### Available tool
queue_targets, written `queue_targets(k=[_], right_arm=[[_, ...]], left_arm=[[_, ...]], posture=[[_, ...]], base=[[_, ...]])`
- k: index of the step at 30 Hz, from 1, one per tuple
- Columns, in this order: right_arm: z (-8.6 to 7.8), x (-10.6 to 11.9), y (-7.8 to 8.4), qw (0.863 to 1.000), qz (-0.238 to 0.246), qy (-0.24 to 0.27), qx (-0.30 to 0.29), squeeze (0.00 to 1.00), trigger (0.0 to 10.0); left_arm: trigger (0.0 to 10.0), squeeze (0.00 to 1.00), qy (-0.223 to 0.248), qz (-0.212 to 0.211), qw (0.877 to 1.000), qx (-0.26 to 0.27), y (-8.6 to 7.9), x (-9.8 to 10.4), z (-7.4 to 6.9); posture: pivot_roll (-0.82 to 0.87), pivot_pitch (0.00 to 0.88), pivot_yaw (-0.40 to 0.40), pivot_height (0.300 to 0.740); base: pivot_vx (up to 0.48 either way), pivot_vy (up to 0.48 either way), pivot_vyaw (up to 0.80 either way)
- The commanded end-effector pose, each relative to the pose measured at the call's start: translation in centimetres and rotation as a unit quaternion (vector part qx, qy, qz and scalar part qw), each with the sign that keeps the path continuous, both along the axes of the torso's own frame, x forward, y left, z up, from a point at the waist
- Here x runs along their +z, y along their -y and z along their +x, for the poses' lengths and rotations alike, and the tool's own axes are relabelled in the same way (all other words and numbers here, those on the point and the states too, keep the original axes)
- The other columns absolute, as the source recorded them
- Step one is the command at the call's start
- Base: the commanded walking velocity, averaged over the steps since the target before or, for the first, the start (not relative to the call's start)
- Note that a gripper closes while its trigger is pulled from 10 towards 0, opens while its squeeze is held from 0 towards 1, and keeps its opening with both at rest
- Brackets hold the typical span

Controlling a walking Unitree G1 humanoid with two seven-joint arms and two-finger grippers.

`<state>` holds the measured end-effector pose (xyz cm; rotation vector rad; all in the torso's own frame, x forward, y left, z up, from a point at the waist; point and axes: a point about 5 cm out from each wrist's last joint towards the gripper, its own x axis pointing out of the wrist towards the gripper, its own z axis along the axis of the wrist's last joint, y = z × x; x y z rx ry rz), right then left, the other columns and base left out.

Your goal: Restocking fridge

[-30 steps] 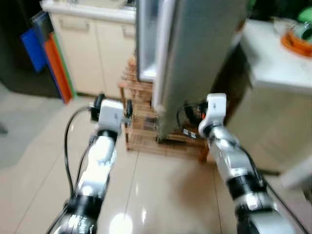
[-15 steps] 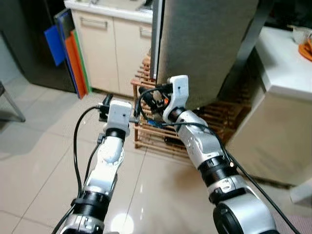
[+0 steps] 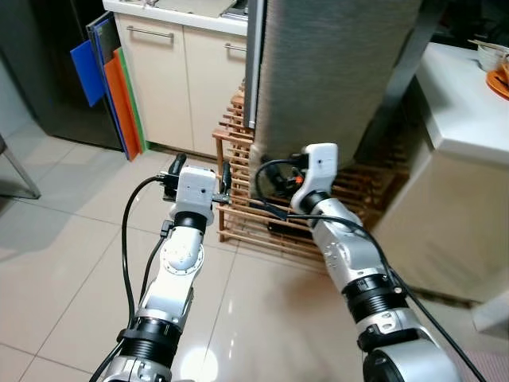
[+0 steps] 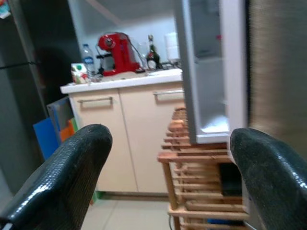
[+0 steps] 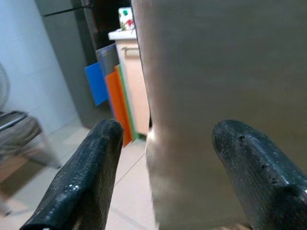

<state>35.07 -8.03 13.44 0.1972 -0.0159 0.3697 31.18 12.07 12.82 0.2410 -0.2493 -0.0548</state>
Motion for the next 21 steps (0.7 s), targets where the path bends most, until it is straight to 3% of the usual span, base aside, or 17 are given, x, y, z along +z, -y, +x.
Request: queue_targets(k=[1, 12, 21], right_arm=[[0.5, 0.7, 0.7, 0.999, -0.018, 0.02, -0.034, 0.0, 10.0], [1.4, 1.1, 2.5, 0.993, -0.051, 0.03, -0.1, 0.0, 10.0], [1.7, 2.0, -0.1, 0.996, -0.042, 0.049, -0.066, 0.0, 10.0]], left_arm=[[10.0, 0.0, 0.007, 0.007, 1.0, -0.008, 0.0, 0.3, 0.0], [10.0, 0.0, 0.002, 0.008, 1.0, -0.014, -0.1, 0.2, 0.0], [10.0, 0.0, -0.001, 0.001, 1.0, -0.007, -0.3, 0.2, 0.0]], posture=[[0.06, 0.0, -0.081, 0.74], [0.07, 0.0, -0.083, 0.74], [0.08, 0.0, -0.083, 0.74]], base=[[0.36, 0.319, 0.0], [0.363, 0.313, 0.0], [0.375, 0.3, 0.0]])
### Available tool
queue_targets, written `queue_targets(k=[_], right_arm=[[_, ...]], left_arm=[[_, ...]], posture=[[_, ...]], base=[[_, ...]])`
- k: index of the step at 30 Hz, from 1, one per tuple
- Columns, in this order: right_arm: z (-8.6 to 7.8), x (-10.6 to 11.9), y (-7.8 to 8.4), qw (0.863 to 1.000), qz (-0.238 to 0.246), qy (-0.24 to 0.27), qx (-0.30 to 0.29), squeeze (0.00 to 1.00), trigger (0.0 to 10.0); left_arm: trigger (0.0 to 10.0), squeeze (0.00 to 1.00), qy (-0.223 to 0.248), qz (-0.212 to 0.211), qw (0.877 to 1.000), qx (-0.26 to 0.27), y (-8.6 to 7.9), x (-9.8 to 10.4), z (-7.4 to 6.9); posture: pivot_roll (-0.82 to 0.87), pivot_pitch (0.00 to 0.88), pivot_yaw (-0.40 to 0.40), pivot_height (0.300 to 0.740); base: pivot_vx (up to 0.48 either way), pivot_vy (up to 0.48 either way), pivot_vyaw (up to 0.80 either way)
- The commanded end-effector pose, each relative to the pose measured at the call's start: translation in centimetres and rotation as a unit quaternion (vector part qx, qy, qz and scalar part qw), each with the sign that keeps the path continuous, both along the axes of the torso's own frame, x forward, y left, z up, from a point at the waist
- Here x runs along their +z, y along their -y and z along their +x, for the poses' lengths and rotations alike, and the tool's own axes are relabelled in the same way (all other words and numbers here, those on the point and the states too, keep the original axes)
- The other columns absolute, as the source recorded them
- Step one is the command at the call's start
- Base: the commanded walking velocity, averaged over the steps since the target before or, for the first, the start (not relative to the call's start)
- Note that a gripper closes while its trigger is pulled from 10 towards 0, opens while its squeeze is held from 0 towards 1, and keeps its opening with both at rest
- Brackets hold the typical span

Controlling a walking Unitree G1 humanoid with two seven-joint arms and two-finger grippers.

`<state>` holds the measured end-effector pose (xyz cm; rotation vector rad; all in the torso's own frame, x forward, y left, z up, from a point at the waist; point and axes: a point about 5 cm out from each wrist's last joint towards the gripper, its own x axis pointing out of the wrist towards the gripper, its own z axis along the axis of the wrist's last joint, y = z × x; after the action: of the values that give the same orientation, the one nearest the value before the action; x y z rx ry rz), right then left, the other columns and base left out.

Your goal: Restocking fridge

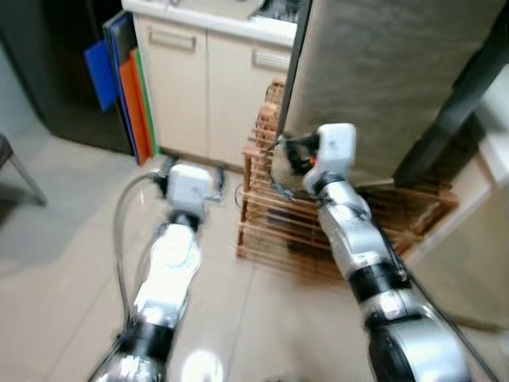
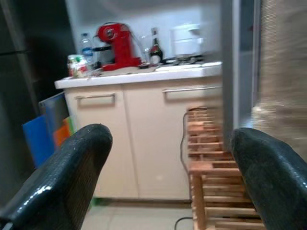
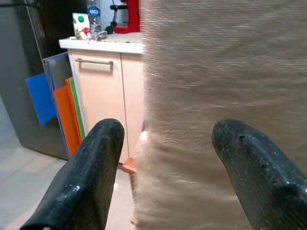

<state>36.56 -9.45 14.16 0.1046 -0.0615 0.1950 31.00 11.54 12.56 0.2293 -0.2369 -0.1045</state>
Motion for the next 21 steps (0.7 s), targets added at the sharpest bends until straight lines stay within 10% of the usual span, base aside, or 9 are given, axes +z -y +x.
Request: queue_targets(k=[1, 12, 21], right_arm=[[0.2, 1.5, -1.7, 0.999, -0.003, 0.029, 0.027, 0.0, 10.0], [-1.6, 0.6, 0.1, 0.998, -0.009, 0.037, 0.053, 0.0, 10.0], [-5.9, -3.4, 5.6, 0.999, -0.037, -0.008, 0.002, 0.0, 10.0]], left_arm=[[10.0, 0.0, 0.007, 0.002, 1.0, 0.021, -0.9, 0.4, 0.2], [10.0, 0.0, -0.071, -0.033, 0.997, -0.007, 0.0, -1.3, 0.3], [10.0, 0.0, -0.075, -0.064, 0.994, -0.052, 0.6, -0.7, 0.7]], posture=[[0.08, 0.0, -0.083, 0.74], [0.08, 0.0, -0.076, 0.74], [0.03, 0.0, -0.05, 0.74]], base=[[0.371, 0.304, 0.0], [0.0, 0.0, 0.0], [0.0, 0.0, 0.0]])
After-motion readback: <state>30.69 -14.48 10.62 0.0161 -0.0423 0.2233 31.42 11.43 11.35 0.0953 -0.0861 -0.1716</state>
